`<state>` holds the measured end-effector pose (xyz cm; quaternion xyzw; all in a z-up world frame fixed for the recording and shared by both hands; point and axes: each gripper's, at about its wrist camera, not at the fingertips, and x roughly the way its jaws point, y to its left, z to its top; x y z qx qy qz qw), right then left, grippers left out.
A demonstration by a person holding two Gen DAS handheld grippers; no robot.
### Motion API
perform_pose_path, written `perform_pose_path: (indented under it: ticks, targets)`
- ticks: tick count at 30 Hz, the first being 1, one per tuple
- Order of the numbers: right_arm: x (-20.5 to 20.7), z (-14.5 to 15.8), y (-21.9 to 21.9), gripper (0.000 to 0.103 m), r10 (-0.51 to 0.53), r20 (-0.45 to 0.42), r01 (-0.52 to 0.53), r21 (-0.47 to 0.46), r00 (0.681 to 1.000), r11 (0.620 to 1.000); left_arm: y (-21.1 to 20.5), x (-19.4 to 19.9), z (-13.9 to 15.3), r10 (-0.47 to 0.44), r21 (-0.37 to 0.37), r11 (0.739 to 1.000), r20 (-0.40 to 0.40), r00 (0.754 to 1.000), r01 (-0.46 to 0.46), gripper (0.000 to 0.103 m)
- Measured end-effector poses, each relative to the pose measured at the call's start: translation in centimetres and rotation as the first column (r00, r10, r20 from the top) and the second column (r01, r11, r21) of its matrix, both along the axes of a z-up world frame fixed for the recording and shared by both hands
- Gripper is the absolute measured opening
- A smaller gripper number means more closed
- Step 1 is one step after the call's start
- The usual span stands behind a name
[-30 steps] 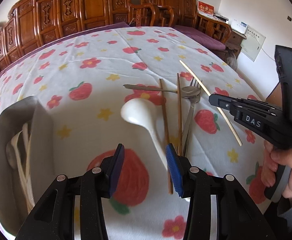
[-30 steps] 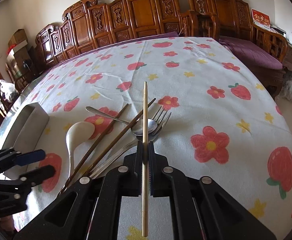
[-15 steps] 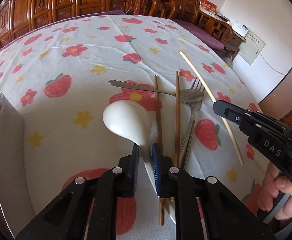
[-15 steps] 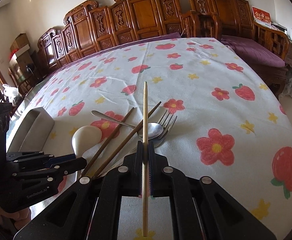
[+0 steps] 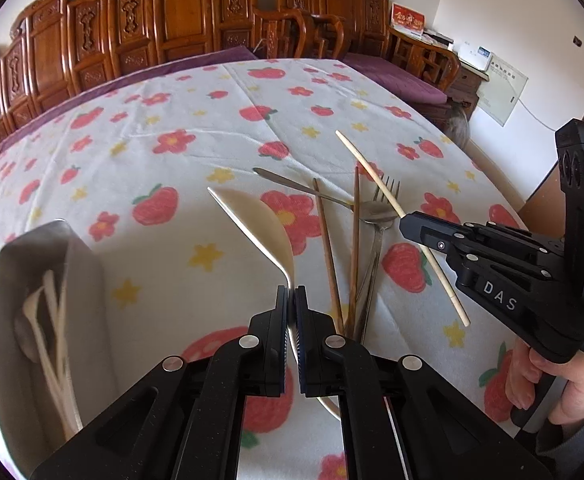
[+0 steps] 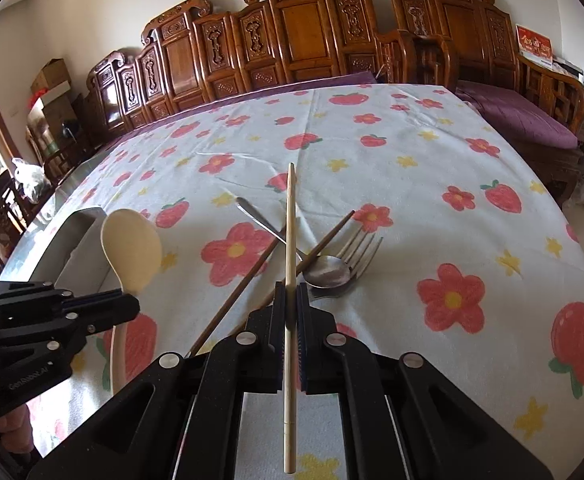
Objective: Organize utensils
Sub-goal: 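Carry the white spoon into the tray and open the left tool while the right tool carries the chopstick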
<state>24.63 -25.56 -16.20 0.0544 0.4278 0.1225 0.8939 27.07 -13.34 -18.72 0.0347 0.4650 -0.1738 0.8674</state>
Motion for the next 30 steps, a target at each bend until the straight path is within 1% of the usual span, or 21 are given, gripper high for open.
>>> perform_pose_path:
  ticks: [10, 16, 22, 30]
  targets:
    - [-1.8, 0.5, 1.3, 0.006, 0.018, -0.001, -0.018, -0.005, 1.000, 1.000, 3.3, -2.7, 3.8, 0.035, 0.029, 0.999, 0.059, 0.998, -0.037, 0.003]
    - [-3.2, 1.5, 2.7, 0.006, 0.045, 0.013, -0.045, 0.000, 0.999, 0.999, 5.6, -4.2, 5.5, 0.062, 0.033, 0.997, 0.090, 0.994, -0.065, 0.003]
    - [-4.2, 2.9, 4.5, 0.006, 0.084, 0.037, -0.085, 0.020, 0.996, 0.996, 7.6, -4.8, 6.2, 0.088, 0.046, 0.995, 0.100, 0.991, -0.093, 0.003]
    - [-5.2, 3.9, 7.9, 0.006, 0.158, 0.057, -0.160, 0.045, 0.986, 0.986, 10.4, -4.1, 6.7, 0.126, 0.063, 0.989, 0.113, 0.986, -0.133, 0.003]
